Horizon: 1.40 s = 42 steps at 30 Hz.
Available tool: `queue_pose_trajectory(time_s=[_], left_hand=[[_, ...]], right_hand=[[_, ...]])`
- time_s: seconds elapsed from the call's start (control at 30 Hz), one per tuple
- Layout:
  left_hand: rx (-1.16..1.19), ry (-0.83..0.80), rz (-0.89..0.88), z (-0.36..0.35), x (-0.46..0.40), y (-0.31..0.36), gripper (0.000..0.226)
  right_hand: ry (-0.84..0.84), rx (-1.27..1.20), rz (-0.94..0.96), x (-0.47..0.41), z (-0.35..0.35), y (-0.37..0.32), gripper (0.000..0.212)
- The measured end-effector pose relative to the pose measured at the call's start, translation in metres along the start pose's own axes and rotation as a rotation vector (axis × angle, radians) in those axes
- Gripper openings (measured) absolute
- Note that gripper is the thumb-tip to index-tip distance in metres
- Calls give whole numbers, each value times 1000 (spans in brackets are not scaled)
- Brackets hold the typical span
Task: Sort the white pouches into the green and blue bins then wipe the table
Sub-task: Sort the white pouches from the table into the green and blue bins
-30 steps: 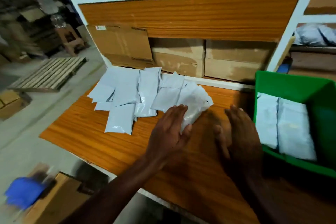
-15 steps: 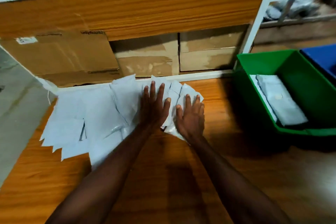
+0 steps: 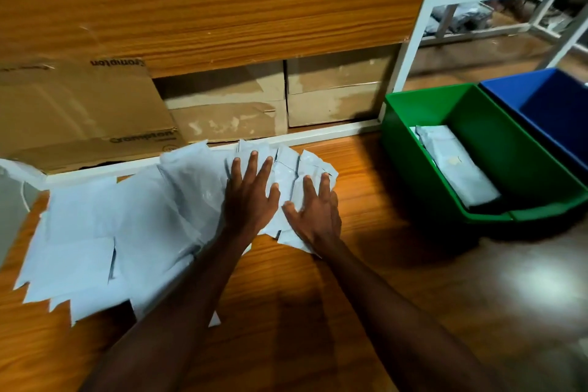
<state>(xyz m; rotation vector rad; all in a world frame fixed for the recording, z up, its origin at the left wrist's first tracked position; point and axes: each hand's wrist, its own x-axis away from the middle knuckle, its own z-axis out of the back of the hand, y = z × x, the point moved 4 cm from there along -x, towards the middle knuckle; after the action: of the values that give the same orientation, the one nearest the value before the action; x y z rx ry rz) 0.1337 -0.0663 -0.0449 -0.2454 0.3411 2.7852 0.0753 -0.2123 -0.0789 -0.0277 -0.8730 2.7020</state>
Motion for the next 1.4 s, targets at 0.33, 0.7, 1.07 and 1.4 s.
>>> queue_pose_trajectory(time_s=[0.33, 0.7, 1.07, 1.4], left_hand=[[145, 293, -56, 68, 6, 68, 60], [216, 344, -51, 68, 4, 260, 62], [92, 323, 65, 67, -5, 277, 64], [100, 329, 43, 45, -29, 282, 65]], right_hand=[[314, -117, 236, 50, 128, 5, 73], [341, -1, 369, 38, 309, 129, 74], [-130, 322, 290, -95, 242, 190, 79], [-295, 474, 273, -113, 188, 200, 68]])
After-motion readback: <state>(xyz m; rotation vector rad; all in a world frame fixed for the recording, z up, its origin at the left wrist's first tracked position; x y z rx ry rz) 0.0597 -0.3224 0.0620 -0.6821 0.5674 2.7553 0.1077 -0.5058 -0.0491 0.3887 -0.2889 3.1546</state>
